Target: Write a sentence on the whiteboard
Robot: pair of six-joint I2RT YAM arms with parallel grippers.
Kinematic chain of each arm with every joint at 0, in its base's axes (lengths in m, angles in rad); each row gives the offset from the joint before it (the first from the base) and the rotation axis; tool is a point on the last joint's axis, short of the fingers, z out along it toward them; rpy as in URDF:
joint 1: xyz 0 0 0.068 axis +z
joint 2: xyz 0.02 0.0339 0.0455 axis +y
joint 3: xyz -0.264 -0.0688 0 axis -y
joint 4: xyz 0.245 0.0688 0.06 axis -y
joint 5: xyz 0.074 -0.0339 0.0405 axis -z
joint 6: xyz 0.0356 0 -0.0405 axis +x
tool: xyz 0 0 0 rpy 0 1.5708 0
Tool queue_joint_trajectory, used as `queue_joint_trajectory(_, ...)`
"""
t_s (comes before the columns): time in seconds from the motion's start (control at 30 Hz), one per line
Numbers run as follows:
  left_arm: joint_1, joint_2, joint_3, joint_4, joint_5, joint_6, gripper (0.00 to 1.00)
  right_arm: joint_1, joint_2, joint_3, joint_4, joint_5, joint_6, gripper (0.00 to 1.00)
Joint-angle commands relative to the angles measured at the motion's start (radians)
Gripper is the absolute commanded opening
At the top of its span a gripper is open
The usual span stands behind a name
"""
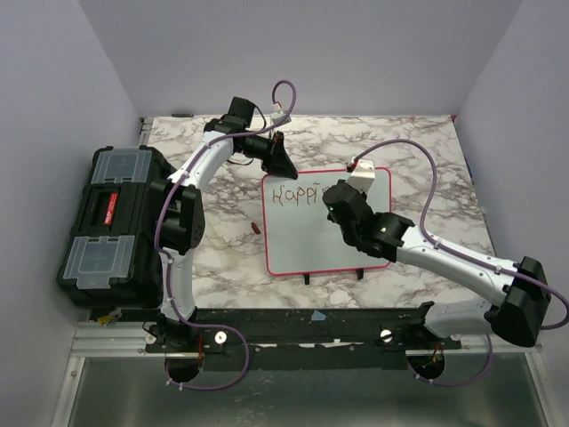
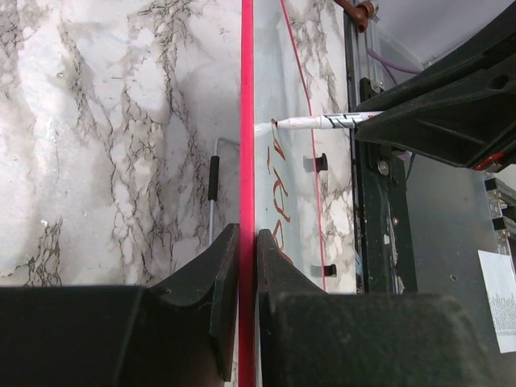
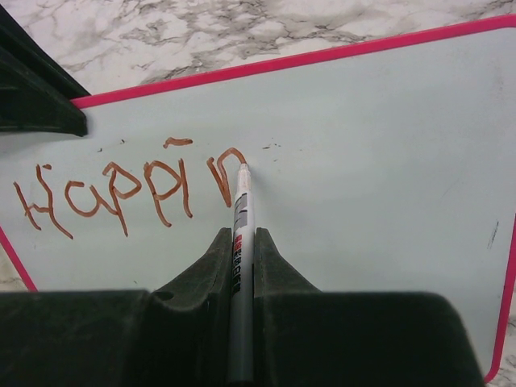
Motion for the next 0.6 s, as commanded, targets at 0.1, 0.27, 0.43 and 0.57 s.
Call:
queue_joint_trajectory(0.1, 0.007, -0.054, 0.006, 0.047, 0.061, 0.030, 0.00, -0.006, -0.046, -0.054, -0.033, -0.072, 0.023, 0.01)
queue_joint_trajectory(0.27, 0.007, -0.054, 0.005, 0.047, 0.062, 0.028, 0.00, -0.006, -0.058, -0.065, -0.047, -0.094, 0.030, 0.01)
queue_joint_trajectory(0.43, 0.007, -0.054, 0.005, 0.048, 0.061, 0.028, 0.00, -0.005, -0.071, -0.058, -0.079, -0.099, 0.035, 0.01)
queue_joint_trajectory(0.57, 0.007, -0.054, 0.006, 0.052, 0.061, 0.025, 0.00, -0.006, -0.098, -0.048, -0.093, -0.099, 0.034, 0.01)
